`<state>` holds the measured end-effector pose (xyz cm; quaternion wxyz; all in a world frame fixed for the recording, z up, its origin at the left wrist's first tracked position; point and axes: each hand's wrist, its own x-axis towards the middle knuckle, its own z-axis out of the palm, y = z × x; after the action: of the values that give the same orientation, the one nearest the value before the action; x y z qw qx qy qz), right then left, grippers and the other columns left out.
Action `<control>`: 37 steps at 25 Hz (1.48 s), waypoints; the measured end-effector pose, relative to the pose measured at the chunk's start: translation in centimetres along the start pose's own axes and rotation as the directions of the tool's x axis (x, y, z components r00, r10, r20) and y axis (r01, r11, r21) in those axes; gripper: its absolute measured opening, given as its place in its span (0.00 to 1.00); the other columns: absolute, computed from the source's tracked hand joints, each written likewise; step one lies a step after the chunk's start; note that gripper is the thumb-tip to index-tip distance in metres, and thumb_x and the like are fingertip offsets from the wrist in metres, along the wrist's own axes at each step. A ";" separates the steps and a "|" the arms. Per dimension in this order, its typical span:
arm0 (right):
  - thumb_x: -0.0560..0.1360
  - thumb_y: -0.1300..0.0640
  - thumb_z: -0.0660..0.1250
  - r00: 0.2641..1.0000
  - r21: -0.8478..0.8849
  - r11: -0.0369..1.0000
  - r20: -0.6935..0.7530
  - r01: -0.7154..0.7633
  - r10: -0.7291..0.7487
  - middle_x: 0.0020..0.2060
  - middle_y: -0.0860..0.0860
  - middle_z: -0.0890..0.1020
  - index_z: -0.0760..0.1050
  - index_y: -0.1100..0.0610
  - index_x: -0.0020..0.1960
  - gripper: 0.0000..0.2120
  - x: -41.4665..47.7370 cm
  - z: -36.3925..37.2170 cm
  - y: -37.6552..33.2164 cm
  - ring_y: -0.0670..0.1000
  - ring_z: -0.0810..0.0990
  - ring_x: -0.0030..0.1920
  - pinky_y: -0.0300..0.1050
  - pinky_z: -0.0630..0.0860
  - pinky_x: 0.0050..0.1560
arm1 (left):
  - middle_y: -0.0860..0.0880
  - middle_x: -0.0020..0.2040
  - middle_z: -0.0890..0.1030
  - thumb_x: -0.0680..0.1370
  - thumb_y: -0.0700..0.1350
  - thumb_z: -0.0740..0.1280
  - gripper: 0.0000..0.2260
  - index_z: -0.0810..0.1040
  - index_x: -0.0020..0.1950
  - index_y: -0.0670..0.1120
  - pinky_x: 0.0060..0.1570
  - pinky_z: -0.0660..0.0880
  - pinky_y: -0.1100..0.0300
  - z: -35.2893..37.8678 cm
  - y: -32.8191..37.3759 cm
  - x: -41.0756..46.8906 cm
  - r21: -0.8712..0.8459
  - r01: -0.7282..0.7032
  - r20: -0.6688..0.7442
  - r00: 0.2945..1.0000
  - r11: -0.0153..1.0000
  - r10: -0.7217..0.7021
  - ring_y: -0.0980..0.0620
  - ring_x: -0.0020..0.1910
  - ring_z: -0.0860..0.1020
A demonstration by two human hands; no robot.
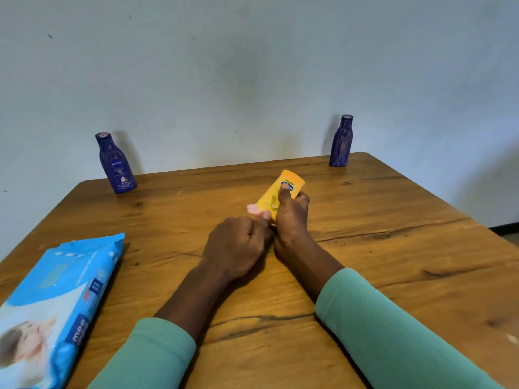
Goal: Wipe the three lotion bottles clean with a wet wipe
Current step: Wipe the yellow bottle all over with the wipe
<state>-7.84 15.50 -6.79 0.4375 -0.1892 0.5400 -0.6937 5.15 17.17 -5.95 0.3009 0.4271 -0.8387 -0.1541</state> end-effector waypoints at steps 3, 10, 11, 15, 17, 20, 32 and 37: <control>0.86 0.54 0.61 0.998 0.198 0.980 0.069 -0.020 0.006 0.49 0.58 0.89 0.60 0.48 0.75 0.19 0.0 0.3 -0.6 0.56 0.87 0.48 0.53 0.84 0.47 | 0.45 0.34 0.81 0.84 0.64 0.48 0.31 0.78 0.36 0.46 0.37 0.75 0.48 1.3 1.6 -0.2 0.078 0.004 -0.033 0.999 0.997 -0.001 0.43 0.35 0.79; 0.81 0.55 0.71 0.995 0.248 0.963 0.035 -0.103 0.097 0.59 0.58 0.81 0.64 0.45 0.75 0.27 0.2 1.0 0.1 0.59 0.87 0.54 0.64 0.85 0.53 | 0.47 0.31 0.78 0.82 0.69 0.45 0.34 0.76 0.34 0.47 0.34 0.74 0.50 1.1 1.3 0.7 -0.095 0.211 -0.232 0.945 0.973 -0.228 0.43 0.33 0.79; 0.80 0.55 0.72 0.994 0.262 0.959 0.031 -0.105 0.101 0.59 0.58 0.81 0.64 0.45 0.76 0.28 0.1 0.9 0.0 0.59 0.87 0.54 0.64 0.85 0.52 | 0.47 0.31 0.78 0.83 0.68 0.46 0.34 0.76 0.33 0.47 0.33 0.72 0.52 1.2 1.2 0.9 -0.123 0.242 -0.244 0.933 0.962 -0.266 0.43 0.32 0.78; 0.77 0.54 0.75 0.993 0.208 0.972 -0.031 -0.108 0.117 0.61 0.56 0.80 0.64 0.44 0.74 0.32 -0.2 0.9 0.5 0.59 0.85 0.56 0.64 0.86 0.52 | 0.49 0.29 0.76 0.84 0.67 0.46 0.34 0.76 0.32 0.47 0.31 0.66 0.56 1.3 0.5 1.1 -0.216 0.252 -0.289 0.906 0.943 -0.309 0.46 0.28 0.74; 0.76 0.53 0.77 0.991 0.226 0.970 -0.077 -0.090 0.110 0.61 0.56 0.80 0.64 0.46 0.74 0.32 -0.3 0.8 0.4 0.58 0.85 0.56 0.63 0.86 0.53 | 0.49 0.28 0.77 0.83 0.68 0.45 0.35 0.77 0.33 0.47 0.30 0.70 0.55 1.8 0.9 0.7 -0.170 0.170 -0.199 0.959 0.971 -0.202 0.47 0.27 0.76; 0.75 0.52 0.78 0.990 0.197 0.978 -0.107 -0.067 0.089 0.61 0.56 0.80 0.62 0.49 0.76 0.37 -0.3 0.2 -0.5 0.56 0.84 0.56 0.58 0.85 0.55 | 0.49 0.28 0.79 0.81 0.72 0.44 0.38 0.79 0.35 0.47 0.32 0.76 0.49 2.2 2.0 0.3 -0.107 0.116 -0.078 0.989 0.988 -0.124 0.48 0.28 0.78; 0.80 0.56 0.72 0.991 0.228 0.969 0.110 -0.097 0.073 0.57 0.57 0.82 0.61 0.48 0.77 0.31 -1.8 1.9 -1.4 0.55 0.87 0.50 0.50 0.86 0.42 | 0.46 0.34 0.82 0.85 0.65 0.44 0.34 0.76 0.32 0.48 0.34 0.71 0.53 1.0 1.9 1.3 -0.341 0.337 -0.364 0.813 0.877 -0.454 0.42 0.36 0.81; 0.85 0.54 0.64 0.948 0.179 0.973 0.307 -0.142 0.082 0.63 0.59 0.83 0.65 0.44 0.79 0.24 -1.8 1.4 -0.5 0.55 0.86 0.50 0.51 0.84 0.44 | 0.50 0.27 0.74 0.86 0.63 0.51 0.32 0.74 0.30 0.45 0.31 0.66 0.51 0.1 0.3 1.5 -0.332 0.202 -0.324 0.893 0.921 -0.313 0.48 0.28 0.72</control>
<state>-6.06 16.20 -5.45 0.5695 -0.2156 0.4056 -0.6817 4.27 16.10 -5.30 0.4898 0.5080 -0.6700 -0.2307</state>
